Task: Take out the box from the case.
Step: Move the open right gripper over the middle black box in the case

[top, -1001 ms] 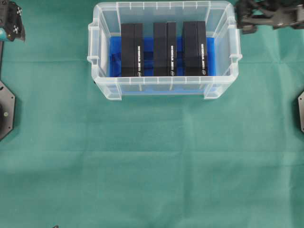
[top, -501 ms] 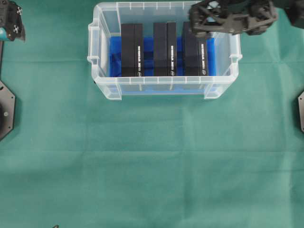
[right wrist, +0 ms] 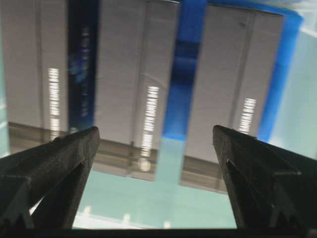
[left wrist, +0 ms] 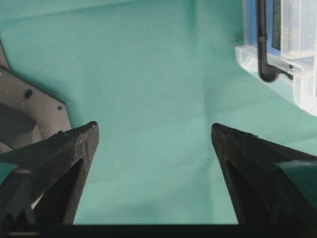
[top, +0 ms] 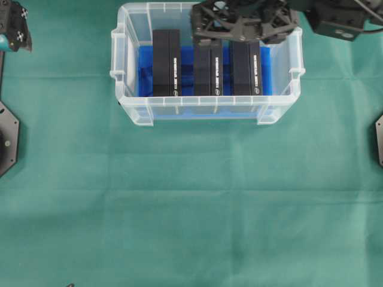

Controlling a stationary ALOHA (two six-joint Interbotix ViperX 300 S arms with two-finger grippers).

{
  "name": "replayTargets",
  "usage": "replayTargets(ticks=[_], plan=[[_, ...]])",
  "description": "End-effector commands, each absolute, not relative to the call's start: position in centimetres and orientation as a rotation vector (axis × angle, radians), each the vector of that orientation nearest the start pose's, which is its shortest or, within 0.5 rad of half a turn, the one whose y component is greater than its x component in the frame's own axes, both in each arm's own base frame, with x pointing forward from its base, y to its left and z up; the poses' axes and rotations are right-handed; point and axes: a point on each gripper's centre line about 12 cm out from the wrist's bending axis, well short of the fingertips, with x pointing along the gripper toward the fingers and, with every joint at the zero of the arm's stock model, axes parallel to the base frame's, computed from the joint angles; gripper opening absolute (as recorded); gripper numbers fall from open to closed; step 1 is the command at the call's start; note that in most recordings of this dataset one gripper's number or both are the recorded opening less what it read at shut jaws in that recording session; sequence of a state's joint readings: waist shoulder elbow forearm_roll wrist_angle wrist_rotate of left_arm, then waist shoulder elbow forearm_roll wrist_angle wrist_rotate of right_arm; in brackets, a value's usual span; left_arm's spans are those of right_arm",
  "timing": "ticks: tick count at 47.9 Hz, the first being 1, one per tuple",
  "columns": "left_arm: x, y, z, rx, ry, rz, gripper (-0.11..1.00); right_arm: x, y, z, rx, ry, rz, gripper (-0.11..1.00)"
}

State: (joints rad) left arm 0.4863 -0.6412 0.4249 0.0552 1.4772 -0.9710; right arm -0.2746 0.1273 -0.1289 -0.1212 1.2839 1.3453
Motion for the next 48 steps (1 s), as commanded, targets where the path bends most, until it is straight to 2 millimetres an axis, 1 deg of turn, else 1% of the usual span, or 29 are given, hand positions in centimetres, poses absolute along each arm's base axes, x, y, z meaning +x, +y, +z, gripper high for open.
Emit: replayTargets(ticks=[1, 11, 17, 48], plan=[[17.1, 9.9, 36.1, -1.084, 0.913, 1.045, 0.96, 41.9, -13.0, 32.1, 1.212, 0.833, -1.097, 0.95], [17.1, 9.8, 36.1, -1.081, 0.915, 1.043, 0.96, 43.6, -12.9, 31.6, 1.233, 0.845, -1.077, 0.95], [17.1, 9.8, 36.1, -1.078, 0.916, 1.041, 0.96, 44.1, -12.7, 31.3, 1.232, 0.856, -1.077, 0.95], [17.0, 9.8, 36.1, -1.08, 0.915, 1.042, 0.96, 43.9, -12.7, 31.2, 1.228, 0.876, -1.09, 0.95]])
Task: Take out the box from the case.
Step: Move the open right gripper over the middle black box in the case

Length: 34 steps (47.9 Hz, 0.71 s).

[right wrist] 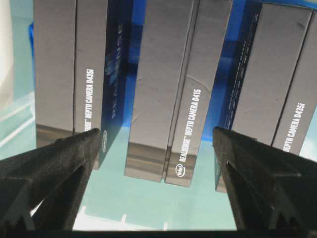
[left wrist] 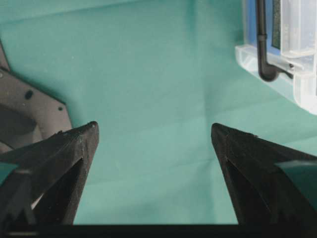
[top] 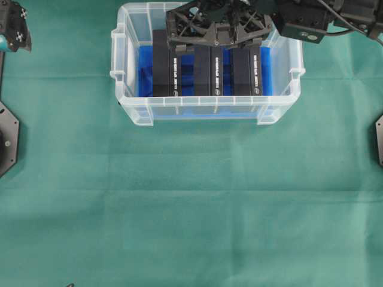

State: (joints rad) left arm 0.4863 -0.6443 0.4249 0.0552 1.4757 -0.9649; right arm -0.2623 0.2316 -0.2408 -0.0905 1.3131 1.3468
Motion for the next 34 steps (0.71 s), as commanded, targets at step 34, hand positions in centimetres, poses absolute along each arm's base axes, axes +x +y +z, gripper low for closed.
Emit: replayTargets(ticks=[34], plan=[[16.96, 9.79, 36.13, -1.08, 0.912, 1.041, 0.96, 44.1, -12.76, 30.85, 1.226, 0.878, -1.092, 0.95]])
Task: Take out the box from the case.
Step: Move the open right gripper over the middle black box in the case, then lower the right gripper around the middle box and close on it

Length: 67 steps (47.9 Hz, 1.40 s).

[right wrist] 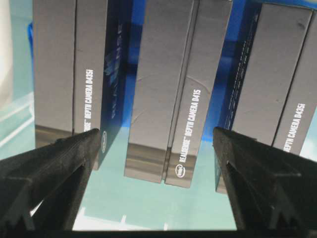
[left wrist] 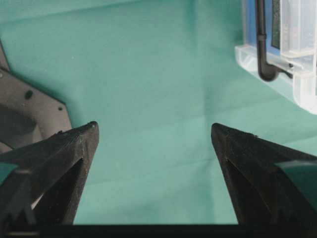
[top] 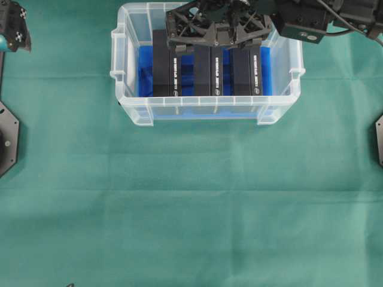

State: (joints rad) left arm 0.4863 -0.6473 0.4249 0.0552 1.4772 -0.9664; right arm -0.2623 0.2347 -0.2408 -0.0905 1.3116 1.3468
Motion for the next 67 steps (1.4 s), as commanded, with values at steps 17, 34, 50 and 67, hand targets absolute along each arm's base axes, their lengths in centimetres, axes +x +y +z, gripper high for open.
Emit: replayTargets(ticks=[17, 34, 50, 67], plan=[[16.9, 9.8, 36.1, -1.081, 0.911, 1.039, 0.96, 44.3, -12.9, 30.3, 1.219, 0.889, -1.1, 0.95], [16.9, 9.8, 36.1, -1.08, 0.912, 1.041, 0.96, 44.8, -13.1, 28.5, 1.206, 0.923, -1.124, 0.95], [16.9, 9.8, 36.1, -1.08, 0.914, 1.042, 0.96, 45.1, -13.4, 26.7, 1.199, 0.947, -1.144, 0.95], [16.7, 9.7, 35.9, -1.079, 0.916, 1.044, 0.96, 44.8, -13.8, 24.7, 1.201, 0.957, -1.154, 0.95]])
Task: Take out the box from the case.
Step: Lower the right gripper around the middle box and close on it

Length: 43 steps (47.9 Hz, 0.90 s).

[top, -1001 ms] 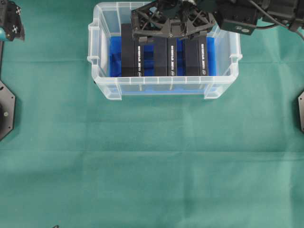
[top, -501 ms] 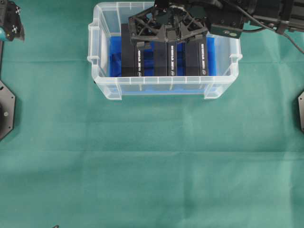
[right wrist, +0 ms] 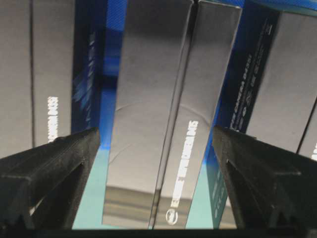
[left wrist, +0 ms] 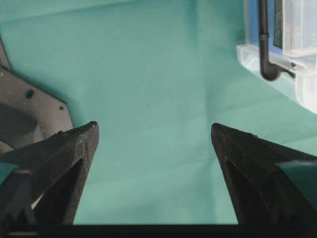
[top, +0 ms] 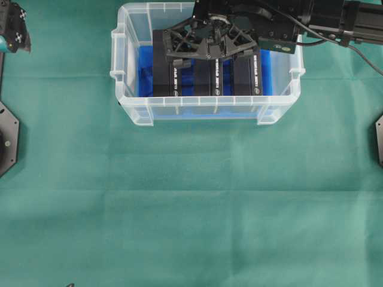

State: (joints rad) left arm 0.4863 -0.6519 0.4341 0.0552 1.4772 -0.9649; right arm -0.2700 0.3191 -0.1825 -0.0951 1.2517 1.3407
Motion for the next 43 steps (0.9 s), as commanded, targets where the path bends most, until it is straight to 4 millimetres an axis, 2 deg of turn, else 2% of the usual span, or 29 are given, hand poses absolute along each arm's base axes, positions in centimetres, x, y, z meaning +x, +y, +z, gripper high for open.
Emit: replayTargets(ticks=[1, 43], plan=[[16.7, 9.7, 35.8, -1.081, 0.918, 1.045, 0.96, 44.8, -13.8, 24.7, 1.201, 0.956, -1.153, 0.95], [16.3, 9.5, 35.5, -1.078, 0.911, 1.047, 0.96, 45.7, -14.4, 21.4, 1.207, 0.967, -1.158, 0.95]])
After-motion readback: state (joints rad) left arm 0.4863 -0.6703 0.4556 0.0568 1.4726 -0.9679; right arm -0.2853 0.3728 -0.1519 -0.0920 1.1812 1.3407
